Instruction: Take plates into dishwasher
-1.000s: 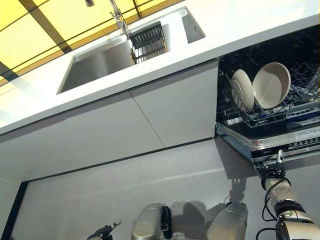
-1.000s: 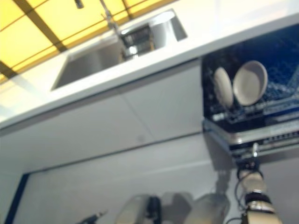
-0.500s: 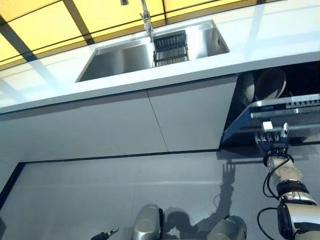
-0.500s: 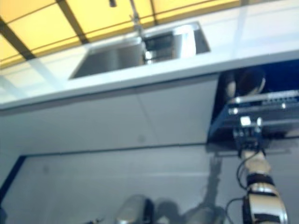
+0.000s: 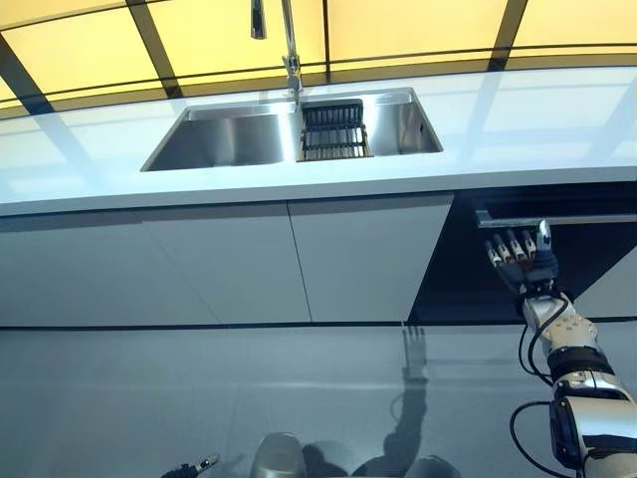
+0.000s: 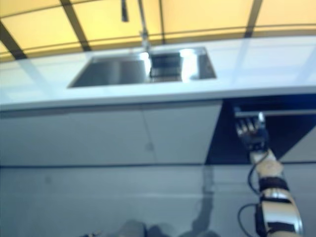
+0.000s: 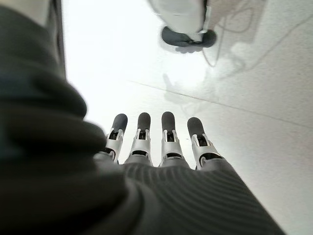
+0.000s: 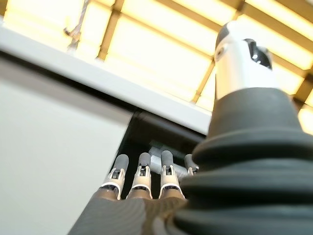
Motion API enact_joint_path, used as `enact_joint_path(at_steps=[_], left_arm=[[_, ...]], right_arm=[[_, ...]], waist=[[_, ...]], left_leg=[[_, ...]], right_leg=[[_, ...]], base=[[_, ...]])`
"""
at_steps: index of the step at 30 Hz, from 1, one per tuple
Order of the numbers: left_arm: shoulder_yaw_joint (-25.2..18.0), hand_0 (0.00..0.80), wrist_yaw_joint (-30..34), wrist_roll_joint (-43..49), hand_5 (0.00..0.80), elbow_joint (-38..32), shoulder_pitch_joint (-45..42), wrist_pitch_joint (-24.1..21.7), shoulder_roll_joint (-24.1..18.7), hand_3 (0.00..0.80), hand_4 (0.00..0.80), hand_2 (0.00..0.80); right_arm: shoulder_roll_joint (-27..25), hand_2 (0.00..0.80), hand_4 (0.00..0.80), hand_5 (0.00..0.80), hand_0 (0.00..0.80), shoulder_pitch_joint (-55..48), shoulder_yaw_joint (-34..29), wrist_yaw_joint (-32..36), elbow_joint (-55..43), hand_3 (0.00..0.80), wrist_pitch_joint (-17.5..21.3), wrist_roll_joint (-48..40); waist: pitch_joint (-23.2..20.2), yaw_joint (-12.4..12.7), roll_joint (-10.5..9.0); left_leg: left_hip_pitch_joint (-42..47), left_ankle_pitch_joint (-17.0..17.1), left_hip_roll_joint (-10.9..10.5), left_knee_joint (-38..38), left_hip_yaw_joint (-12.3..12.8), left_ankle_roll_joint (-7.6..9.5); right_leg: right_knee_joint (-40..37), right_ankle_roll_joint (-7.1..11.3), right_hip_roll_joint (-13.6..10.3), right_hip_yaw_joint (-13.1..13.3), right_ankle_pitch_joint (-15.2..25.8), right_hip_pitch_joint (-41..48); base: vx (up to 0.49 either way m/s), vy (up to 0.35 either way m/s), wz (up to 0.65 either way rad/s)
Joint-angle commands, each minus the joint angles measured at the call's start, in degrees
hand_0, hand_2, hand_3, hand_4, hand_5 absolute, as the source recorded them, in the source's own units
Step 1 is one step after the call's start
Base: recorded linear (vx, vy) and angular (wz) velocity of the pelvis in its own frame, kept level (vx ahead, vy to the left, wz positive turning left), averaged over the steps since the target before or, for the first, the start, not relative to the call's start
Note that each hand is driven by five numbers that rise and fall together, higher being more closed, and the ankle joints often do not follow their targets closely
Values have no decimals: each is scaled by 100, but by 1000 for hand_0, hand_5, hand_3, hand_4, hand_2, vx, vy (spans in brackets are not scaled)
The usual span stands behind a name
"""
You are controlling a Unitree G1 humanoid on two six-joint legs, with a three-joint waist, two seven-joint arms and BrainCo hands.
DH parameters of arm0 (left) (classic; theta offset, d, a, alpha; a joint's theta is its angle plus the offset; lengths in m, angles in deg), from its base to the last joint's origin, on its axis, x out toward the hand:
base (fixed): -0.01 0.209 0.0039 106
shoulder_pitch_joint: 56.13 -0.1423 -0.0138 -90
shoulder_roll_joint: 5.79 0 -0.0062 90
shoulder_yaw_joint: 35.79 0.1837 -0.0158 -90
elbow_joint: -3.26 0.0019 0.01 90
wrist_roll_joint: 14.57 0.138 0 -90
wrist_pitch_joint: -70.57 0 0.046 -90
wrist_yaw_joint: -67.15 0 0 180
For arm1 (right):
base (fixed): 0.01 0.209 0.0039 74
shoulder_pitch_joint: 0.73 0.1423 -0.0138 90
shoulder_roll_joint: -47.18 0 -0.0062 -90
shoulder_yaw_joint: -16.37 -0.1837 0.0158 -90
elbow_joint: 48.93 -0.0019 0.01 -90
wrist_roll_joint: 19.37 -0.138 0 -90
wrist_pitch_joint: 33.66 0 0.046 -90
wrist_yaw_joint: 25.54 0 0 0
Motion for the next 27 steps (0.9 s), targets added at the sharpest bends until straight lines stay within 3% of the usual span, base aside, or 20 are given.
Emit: enact_joint_path(at_steps=[1,7,8,11,14,20,27], left_arm=[[-30,0,18,245,0,194,153,-321,-369,0,0,0],[-65,0,8,275,0,511,411,-460,-263,0,0,0],[-40,0,22,279,0,551,474,-453,-245,0,0,0],[39,0,36,419,0,531,602,-408,-239,0,0,0],[160,0,68,654,0,504,727,-368,-250,0,0,0],[441,0,238,1091,0,505,833,-159,-147,0,0,0],[761,0,444,1083,0,692,939,138,245,0,0,0]], right_arm=[[230,0,0,0,0,185,-68,330,173,0,-96,663],[368,0,0,0,0,-508,318,647,575,0,-33,2921],[350,0,0,0,0,-723,458,695,681,0,111,3709],[350,0,0,0,0,-1070,845,655,766,0,337,4737],[449,0,0,0,0,-1289,1050,683,743,0,325,4952],[1154,0,0,0,0,-1953,1606,769,631,0,298,5632],[1867,0,0,0,0,-2398,1872,503,1105,0,74,5944]], waist=[[-187,-64,-252],[-481,-216,-427],[-528,-248,-463],[-615,-281,-520],[-679,-298,-549],[-757,-447,-562],[-798,-559,-520]], left_leg=[[-38,580,-86,-523,116,263],[261,864,-177,-1480,106,281],[328,912,-187,-1655,118,286],[444,1021,-178,-1997,152,283],[479,1073,-171,-2148,135,257],[522,1023,-196,-2157,161,260],[551,950,-270,-2155,99,347]], right_leg=[[-1078,-3,273,-85,153,902],[-1916,78,545,6,552,947],[-2048,87,602,7,613,968],[-2223,93,698,-24,675,1011],[-2331,99,753,-89,706,1051],[-2470,103,790,-57,749,1073],[-2365,130,751,15,686,1058]], base=[[-51,-3,-10],[-18,0,-3],[-26,3,-4],[-10,-6,-1],[-12,-8,0],[-3,-1,1],[0,0,0]])
